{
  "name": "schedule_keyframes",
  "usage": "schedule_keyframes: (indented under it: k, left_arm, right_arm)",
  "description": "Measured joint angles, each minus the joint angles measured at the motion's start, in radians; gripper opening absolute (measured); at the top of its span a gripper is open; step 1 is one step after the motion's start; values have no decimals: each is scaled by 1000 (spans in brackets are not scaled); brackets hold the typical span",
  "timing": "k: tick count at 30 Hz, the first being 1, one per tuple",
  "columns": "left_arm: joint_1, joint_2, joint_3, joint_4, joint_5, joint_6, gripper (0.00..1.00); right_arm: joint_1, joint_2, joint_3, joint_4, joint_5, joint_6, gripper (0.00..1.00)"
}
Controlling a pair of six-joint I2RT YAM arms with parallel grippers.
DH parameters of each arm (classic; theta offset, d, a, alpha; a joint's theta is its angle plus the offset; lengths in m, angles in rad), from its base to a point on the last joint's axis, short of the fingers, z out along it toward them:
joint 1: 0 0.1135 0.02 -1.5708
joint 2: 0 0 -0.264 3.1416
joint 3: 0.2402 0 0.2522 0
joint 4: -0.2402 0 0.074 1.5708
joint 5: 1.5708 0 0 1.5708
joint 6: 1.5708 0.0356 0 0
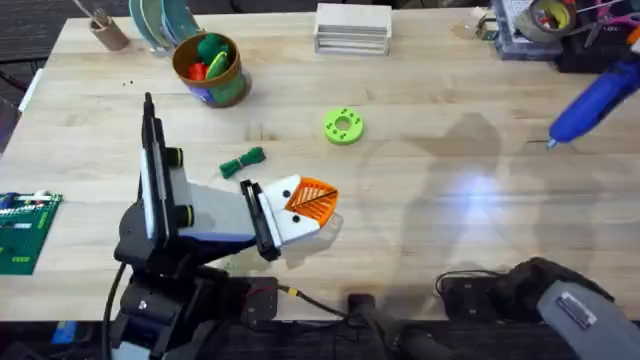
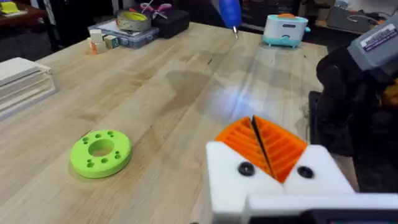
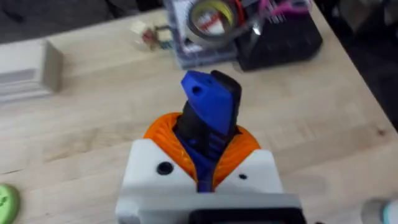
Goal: Pick up the gripper from the table and insert it into the empty holder that is missing its gripper. Then pick up a screw, insert it into the mounting hole, and use the screwdriver to tighten it. Finally, clean up the table by picking up the vegetable and placing it into the bucket.
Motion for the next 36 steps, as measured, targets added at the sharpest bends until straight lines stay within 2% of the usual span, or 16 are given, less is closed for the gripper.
schedule_keyframes:
  k: [10,14,18,26,36]
  left_arm:
    - [0,0,0,0,0,0,12]
    - [0,0,0,0,0,0,12]
    - [0,0,0,0,0,0,12]
    - [0,0,0,0,0,0,12]
    - [0,0,0,0,0,0,12]
  right_arm:
    - [256,-149,-12,108,-30,12,89]
    - [358,-182,-85,199,-32,50,87]
    - [484,-202,-176,358,-32,83,85]
    - [750,-181,-195,600,-44,102,81]
    - [975,-33,-197,864,-46,93,77]
